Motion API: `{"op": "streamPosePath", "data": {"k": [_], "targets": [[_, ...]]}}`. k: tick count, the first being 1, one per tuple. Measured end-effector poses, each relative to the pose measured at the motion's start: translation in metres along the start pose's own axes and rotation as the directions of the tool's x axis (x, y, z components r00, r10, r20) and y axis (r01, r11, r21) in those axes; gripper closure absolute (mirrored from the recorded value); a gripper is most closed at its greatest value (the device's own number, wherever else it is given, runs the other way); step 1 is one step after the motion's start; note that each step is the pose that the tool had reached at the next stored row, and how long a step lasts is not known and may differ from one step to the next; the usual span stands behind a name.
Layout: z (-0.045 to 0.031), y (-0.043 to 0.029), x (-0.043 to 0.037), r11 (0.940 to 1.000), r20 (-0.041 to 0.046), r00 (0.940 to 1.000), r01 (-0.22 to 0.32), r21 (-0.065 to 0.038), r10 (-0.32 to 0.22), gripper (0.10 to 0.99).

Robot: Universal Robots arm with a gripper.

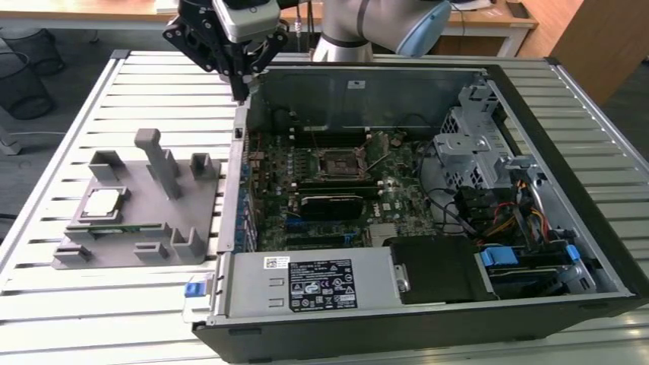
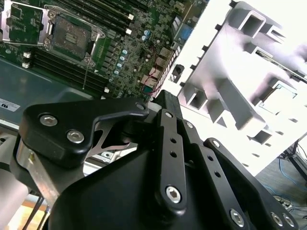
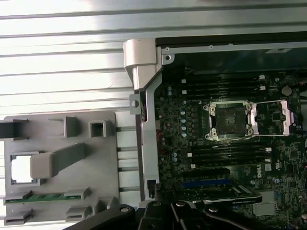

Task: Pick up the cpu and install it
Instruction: 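Reach for the cpu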

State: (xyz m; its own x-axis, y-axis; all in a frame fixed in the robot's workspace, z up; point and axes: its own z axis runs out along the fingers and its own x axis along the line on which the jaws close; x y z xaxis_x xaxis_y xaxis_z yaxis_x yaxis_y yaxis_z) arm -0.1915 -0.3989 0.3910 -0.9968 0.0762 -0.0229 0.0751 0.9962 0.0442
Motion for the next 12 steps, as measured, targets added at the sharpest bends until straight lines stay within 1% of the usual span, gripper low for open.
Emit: {"op": "streamPosePath", "data": {"k": [12], "targets": [[0.0003,-0.0005,0.0068,1.0,-0.0009,1.0,0.0,0.0,0.0,0.98]]}}
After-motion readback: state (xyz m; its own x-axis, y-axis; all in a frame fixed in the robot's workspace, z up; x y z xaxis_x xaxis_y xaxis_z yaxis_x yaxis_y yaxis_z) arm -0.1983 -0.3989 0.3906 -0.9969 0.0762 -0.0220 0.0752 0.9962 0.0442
